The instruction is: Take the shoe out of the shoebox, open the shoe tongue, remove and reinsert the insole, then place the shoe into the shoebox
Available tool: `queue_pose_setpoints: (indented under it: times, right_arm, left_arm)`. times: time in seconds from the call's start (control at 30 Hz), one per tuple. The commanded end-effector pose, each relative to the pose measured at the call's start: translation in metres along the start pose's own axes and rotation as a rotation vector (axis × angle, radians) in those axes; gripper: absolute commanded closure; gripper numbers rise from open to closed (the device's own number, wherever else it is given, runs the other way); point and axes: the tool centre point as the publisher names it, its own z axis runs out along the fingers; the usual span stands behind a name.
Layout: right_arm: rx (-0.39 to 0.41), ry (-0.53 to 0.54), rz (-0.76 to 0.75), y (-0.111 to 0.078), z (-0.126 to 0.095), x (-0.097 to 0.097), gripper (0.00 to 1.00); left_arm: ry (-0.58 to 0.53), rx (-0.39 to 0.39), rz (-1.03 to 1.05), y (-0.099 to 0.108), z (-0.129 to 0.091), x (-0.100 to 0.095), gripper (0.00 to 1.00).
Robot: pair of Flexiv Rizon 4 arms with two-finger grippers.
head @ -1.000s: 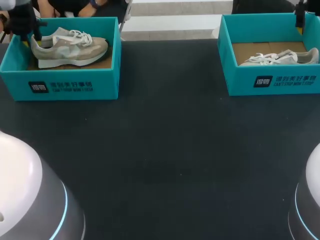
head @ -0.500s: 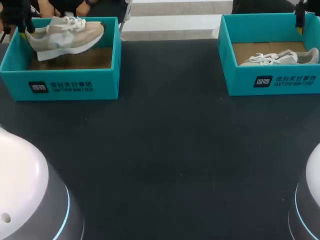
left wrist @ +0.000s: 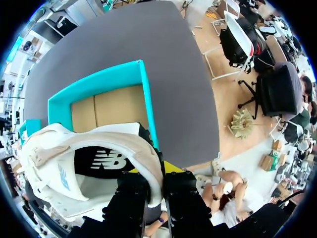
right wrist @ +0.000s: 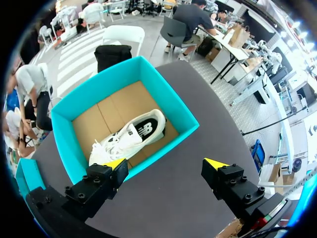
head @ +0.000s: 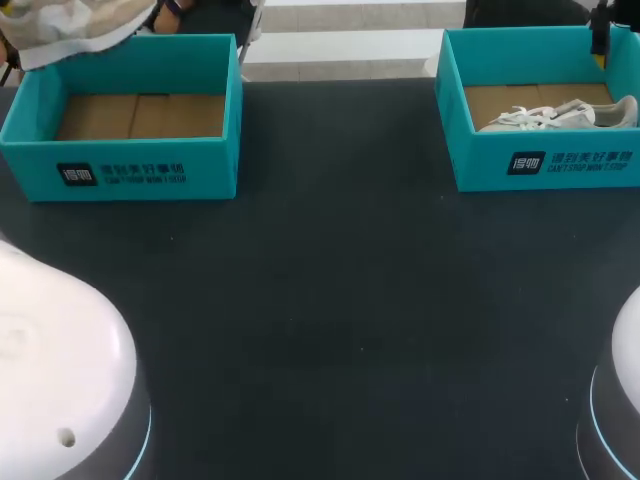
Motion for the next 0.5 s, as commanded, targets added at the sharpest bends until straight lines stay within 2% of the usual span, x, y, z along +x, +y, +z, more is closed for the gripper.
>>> queue_pose_setpoints:
  times: [0.03, 0.5]
  right_arm:
    - [-0.001, 0.002, 0.000, -0.0005, 0.0000, -0.0008, 0.00]
    - [-0.001, 0.002, 0.000, -0.0005, 0.0000, -0.0008, 0.00]
  left_arm:
    - [0.020, -0.089, 0.004, -0.0304, -0.0491, -0.0037, 1.00]
    - [0.020, -0.089, 0.004, -0.0304, -0.0491, -0.0037, 1.00]
